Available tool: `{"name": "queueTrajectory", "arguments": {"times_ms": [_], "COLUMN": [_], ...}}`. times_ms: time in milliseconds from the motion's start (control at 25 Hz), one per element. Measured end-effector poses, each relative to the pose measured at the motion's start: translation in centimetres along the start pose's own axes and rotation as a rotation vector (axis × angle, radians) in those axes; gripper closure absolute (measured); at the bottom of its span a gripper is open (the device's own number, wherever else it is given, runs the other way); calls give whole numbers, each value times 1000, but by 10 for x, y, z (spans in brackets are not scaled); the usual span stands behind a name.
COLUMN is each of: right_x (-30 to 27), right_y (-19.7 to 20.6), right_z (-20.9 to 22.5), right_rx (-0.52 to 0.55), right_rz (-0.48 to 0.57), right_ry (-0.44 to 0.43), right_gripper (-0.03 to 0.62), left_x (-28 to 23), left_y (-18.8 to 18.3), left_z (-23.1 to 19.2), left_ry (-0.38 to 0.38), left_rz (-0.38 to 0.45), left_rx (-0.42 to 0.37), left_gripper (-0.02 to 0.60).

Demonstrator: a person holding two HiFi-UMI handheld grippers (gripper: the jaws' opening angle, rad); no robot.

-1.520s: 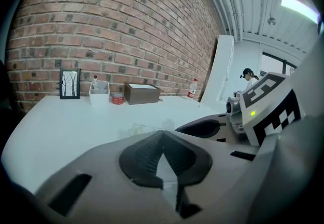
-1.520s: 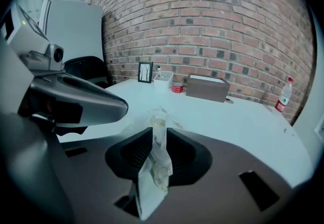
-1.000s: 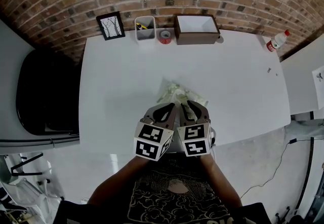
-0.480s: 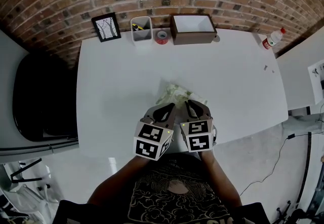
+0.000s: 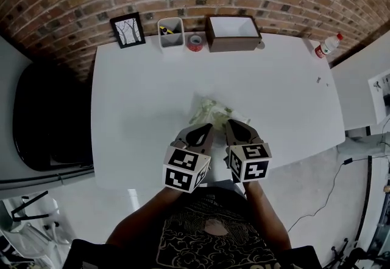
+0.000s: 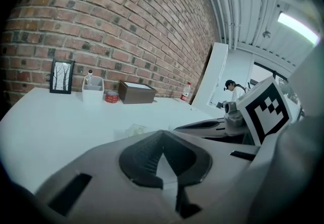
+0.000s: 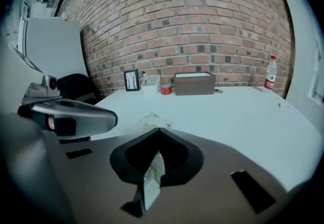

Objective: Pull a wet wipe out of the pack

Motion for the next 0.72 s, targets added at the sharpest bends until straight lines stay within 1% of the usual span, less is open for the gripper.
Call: {"name": "queueTrajectory", "arguments": {"times_ms": [160, 320, 560, 720], "right_x": [6, 10, 16, 27], "right_y": [-4, -9, -30, -41], "right_z": [-1, -2, -6, -8], "right_rx": [-28, -19, -3, -19], "right_rz": [20, 47, 103, 132], "right_ry": [1, 0, -19, -48], "right_gripper": [579, 579, 579, 579], "left_x": [1, 2, 2, 3], "left_y": [-1, 0, -5, -9], "left_z": [5, 8, 10, 17], "left_ry": [9, 8, -3, -12], "left_rz": [12, 13, 19, 24], "left_rx": [4, -2, -13, -23], "left_gripper": [569, 569, 569, 569]}}
Point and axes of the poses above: the fingertips, and each gripper's own axes: x backward along the fingers, z to its right, y out of its underside, the point moved 1 cm from there along x, backward along the fingers, and after that the axes turned 7 degrees about z, right-handed, at the moved point
